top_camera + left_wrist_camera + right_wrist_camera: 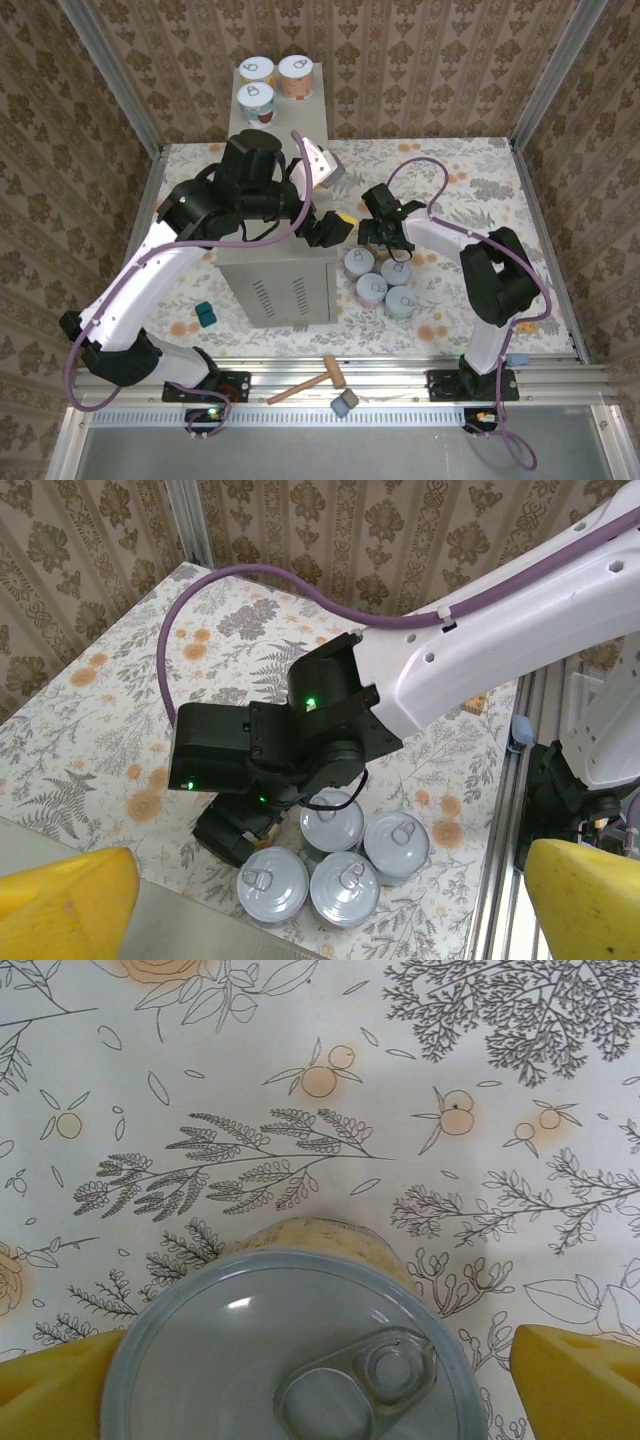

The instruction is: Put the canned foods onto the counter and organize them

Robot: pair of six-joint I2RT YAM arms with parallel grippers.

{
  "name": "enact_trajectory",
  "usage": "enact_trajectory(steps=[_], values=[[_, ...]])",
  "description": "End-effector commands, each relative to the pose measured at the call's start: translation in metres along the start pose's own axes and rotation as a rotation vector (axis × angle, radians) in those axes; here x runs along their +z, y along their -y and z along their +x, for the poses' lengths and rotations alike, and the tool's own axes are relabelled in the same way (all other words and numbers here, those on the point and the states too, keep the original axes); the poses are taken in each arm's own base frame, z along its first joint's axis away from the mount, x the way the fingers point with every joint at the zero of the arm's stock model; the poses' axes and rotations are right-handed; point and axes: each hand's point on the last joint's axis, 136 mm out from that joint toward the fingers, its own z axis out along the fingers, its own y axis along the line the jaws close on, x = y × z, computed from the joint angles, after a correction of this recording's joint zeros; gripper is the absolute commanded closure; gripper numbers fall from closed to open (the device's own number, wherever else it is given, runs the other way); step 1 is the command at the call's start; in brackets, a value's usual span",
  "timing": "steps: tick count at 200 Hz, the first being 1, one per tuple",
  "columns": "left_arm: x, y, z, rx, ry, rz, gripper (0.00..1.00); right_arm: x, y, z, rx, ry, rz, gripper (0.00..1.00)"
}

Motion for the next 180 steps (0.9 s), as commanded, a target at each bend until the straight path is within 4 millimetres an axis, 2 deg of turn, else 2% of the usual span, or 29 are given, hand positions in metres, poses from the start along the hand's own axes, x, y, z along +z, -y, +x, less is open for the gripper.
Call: enact_trajectory(steps=[1,49,111,152,157,180], values=[[-0.008,0.002,-0.008,0.038,0.039,-0.011,0.0,-0.008,0.013,-0.006,0.027,0.036,0.03,0.08],[-0.008,0.002,-0.009,0.035,0.044,-0.012,0.0,-0.012,0.021,-0.004,0.012,0.045,0.052,0.19],[-0.008,0.0,-0.007,0.04,0.037,-0.024,0.0,-0.032,0.026,-0.014,-0.01,0.092,0.056,0.24],[-0.008,-0.002,-0.008,0.049,0.038,-0.035,0.0,-0.056,0.026,-0.027,-0.022,0.152,0.031,0.27],[-0.009,-0.002,-0.008,0.051,0.04,-0.036,0.0,-0.059,0.029,-0.023,-0.033,0.138,0.04,0.27],[-0.01,-0.002,-0.007,0.063,0.033,-0.042,0.0,-0.079,0.028,-0.032,-0.056,0.17,0.021,0.28]])
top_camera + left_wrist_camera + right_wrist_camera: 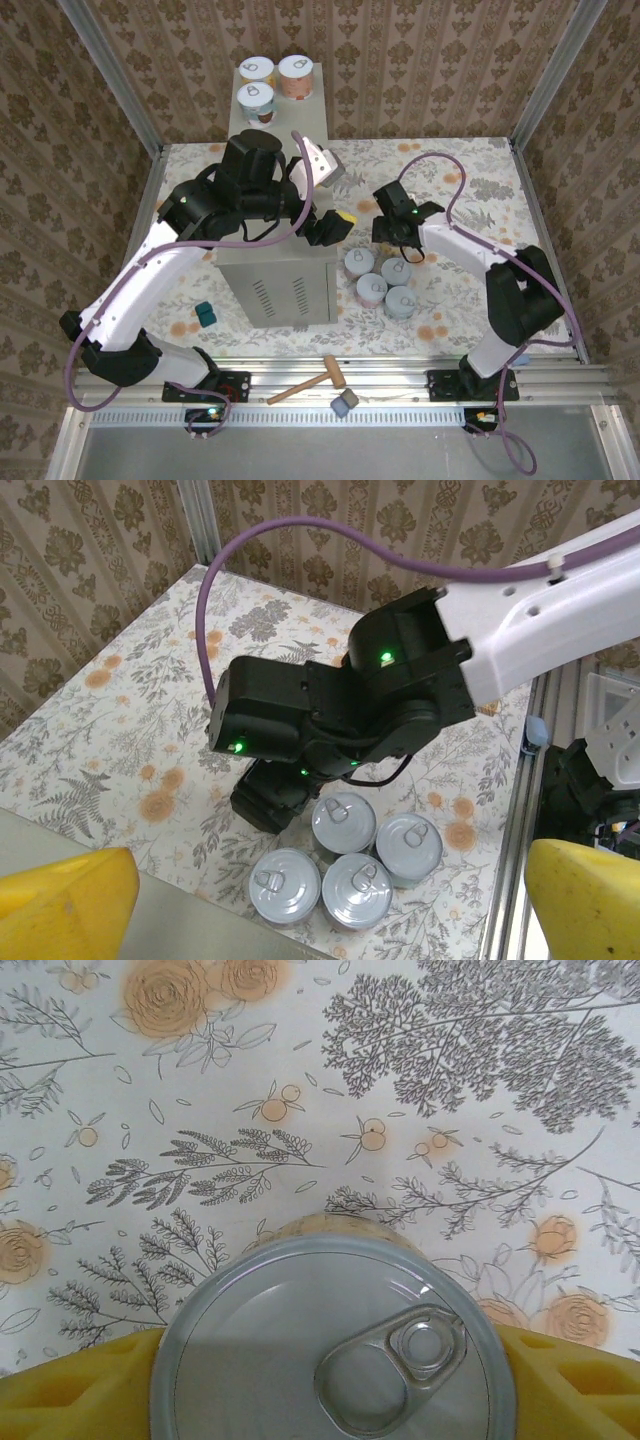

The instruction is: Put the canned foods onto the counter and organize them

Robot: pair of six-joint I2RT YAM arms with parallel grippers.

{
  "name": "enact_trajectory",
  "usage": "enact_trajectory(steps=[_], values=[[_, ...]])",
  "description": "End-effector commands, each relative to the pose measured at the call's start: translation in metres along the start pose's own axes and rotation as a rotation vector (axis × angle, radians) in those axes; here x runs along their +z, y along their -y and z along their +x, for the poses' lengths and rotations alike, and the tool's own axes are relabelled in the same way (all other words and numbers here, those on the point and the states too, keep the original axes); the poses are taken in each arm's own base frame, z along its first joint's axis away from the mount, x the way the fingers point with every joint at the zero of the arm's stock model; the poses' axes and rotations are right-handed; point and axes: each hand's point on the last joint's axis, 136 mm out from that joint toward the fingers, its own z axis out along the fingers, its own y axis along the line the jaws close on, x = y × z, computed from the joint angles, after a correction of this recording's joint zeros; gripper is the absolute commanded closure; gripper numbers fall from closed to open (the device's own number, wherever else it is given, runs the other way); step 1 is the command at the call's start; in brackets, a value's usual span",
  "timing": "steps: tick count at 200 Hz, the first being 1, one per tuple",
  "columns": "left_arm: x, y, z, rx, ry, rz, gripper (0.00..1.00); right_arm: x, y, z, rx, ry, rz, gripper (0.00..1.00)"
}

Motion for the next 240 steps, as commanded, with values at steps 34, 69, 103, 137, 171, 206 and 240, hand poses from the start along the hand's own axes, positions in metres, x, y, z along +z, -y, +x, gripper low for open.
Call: enact_trajectory(steps=[34,69,103,137,171,206,240], values=[[-0.017,-0.001,-0.004,0.087,0.012,-0.046,0.0,-0.068,0.003,-0.041,-0.067,0.134,-0.053,0.28],[-0.03,-0.004,0.001,0.143,-0.01,-0.088,0.0,-0.115,-0.005,-0.062,-0.115,0.205,-0.148,0.28],[-0.039,-0.008,0.006,0.162,-0.022,-0.13,0.0,-0.17,-0.016,-0.08,-0.149,0.284,-0.283,0.29],[-0.048,-0.014,0.004,0.168,-0.016,-0.183,0.0,-0.231,-0.036,-0.096,-0.202,0.378,-0.47,0.3],[-0.06,-0.017,0.007,0.176,-0.023,-0.223,0.0,-0.285,-0.055,-0.102,-0.271,0.431,-0.638,0.29],[-0.074,-0.027,0.02,0.195,-0.079,-0.302,0.0,-0.321,-0.073,-0.101,-0.358,0.429,-0.749,0.29],[-0.088,-0.028,0.027,0.196,-0.064,-0.341,0.0,-0.341,-0.088,-0.1,-0.421,0.424,-0.806,0.29]])
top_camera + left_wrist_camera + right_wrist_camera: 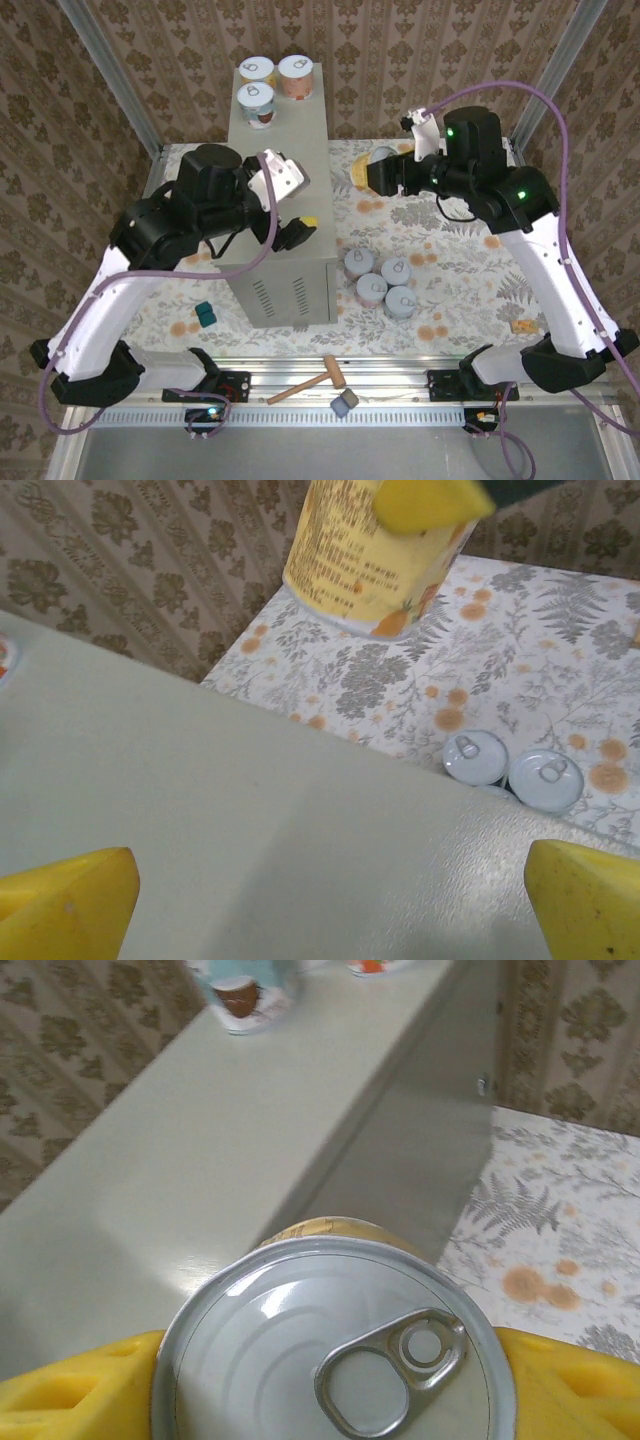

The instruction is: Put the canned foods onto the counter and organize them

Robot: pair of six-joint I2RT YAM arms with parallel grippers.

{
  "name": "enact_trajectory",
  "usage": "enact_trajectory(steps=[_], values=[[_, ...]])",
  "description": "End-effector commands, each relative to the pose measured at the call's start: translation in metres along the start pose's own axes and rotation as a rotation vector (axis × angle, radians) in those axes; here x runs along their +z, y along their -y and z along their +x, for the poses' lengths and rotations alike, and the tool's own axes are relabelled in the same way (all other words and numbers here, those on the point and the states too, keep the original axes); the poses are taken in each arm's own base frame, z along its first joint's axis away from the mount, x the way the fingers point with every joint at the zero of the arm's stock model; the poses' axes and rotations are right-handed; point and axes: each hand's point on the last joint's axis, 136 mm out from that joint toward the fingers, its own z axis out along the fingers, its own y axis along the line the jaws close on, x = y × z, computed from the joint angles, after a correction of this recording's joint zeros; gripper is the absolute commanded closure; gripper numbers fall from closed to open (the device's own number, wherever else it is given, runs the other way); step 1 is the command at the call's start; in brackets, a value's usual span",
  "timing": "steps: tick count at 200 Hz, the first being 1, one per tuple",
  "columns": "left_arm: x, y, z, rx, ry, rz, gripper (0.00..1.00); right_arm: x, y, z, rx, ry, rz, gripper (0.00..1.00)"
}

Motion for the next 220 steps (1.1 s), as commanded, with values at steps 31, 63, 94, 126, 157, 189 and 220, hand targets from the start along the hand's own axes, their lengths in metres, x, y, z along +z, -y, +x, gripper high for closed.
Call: enact_trajectory(steps=[31,63,94,126,157,189,220], values=[[-0.03,0.001,0.012,0.033,0.033,-0.035,0.0,0.008,-0.043,-0.009,-0.093,-0.051,-0.147,0.29],[-0.037,0.002,0.018,0.029,0.035,-0.04,0.0,0.02,-0.059,-0.008,-0.151,-0.107,-0.146,0.29],[-0.044,0.003,0.023,0.026,0.057,-0.048,0.0,0.032,-0.07,-0.006,-0.196,-0.142,-0.129,0.29],[-0.049,0.003,0.024,0.032,0.079,-0.058,0.0,0.04,-0.08,-0.007,-0.227,-0.156,-0.122,0.29],[-0.053,0.002,0.025,0.032,0.095,-0.067,0.0,0.048,-0.088,-0.007,-0.26,-0.163,-0.102,0.27],[-0.057,0.001,0.026,0.029,0.109,-0.079,0.0,0.059,-0.091,-0.007,-0.293,-0.171,-0.069,0.25],[-0.06,0.0,0.026,0.03,0.123,-0.09,0.0,0.07,-0.093,-0.006,-0.322,-0.174,-0.038,0.24]])
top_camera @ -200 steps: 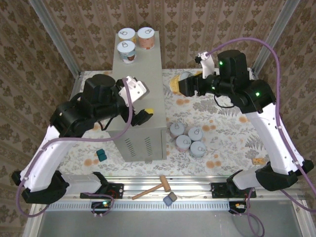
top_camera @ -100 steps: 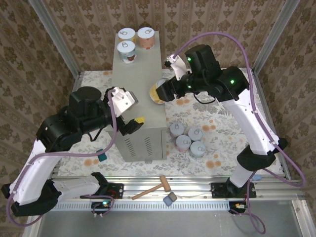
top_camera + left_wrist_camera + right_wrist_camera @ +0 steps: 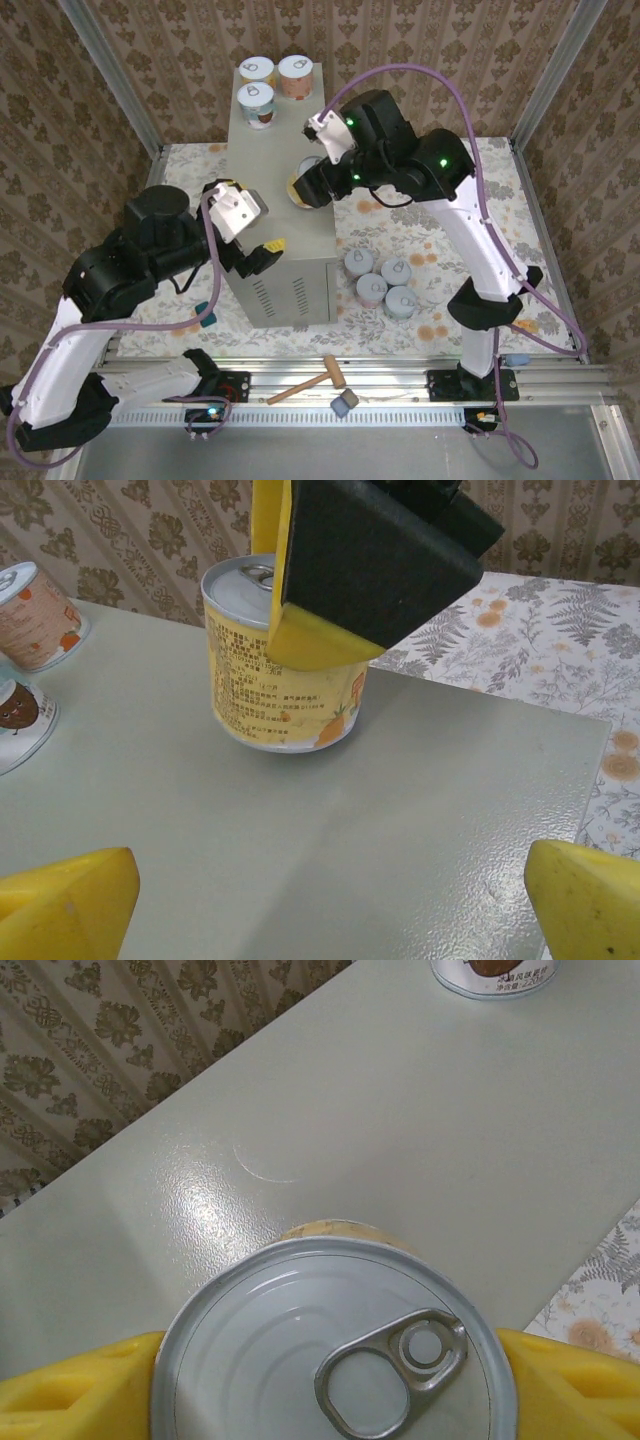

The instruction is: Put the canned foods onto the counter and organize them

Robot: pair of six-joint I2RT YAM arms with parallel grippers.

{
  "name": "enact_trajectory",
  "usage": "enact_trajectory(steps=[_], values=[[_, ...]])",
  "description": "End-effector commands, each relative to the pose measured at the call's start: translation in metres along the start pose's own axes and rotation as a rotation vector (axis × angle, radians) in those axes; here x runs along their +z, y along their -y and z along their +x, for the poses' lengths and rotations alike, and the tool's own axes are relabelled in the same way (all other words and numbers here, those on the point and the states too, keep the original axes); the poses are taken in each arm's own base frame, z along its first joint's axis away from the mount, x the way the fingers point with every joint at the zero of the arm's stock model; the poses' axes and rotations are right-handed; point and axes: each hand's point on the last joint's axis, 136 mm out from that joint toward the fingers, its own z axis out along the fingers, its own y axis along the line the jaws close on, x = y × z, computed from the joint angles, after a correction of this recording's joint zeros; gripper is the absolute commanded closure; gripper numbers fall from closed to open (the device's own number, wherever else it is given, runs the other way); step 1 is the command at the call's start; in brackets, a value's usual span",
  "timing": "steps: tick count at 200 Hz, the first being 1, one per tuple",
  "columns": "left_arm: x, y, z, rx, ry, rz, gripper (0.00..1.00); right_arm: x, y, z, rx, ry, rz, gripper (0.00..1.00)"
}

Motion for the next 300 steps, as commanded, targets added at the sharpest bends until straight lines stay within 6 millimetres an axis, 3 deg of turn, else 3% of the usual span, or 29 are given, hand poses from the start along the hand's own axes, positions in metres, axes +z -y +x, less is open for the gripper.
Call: enact_trajectory(steps=[1,102,204,300], values=[[-0.006,-0.005,-0.004,0.017,0.034,-0.026,0.0,-0.001,0.003,-0.005,-0.04,0.017,0.057,0.24],[-0.004,-0.008,-0.002,0.014,0.039,-0.041,0.0,0.017,0.0,-0.012,-0.064,0.033,0.085,0.19],[-0.001,-0.01,-0.005,0.002,0.054,-0.036,0.0,-0.003,-0.001,-0.016,-0.076,0.088,0.116,0.02],[0.004,-0.013,-0.012,-0.017,0.076,-0.024,0.0,-0.014,0.003,0.011,-0.029,0.179,0.12,0.0]])
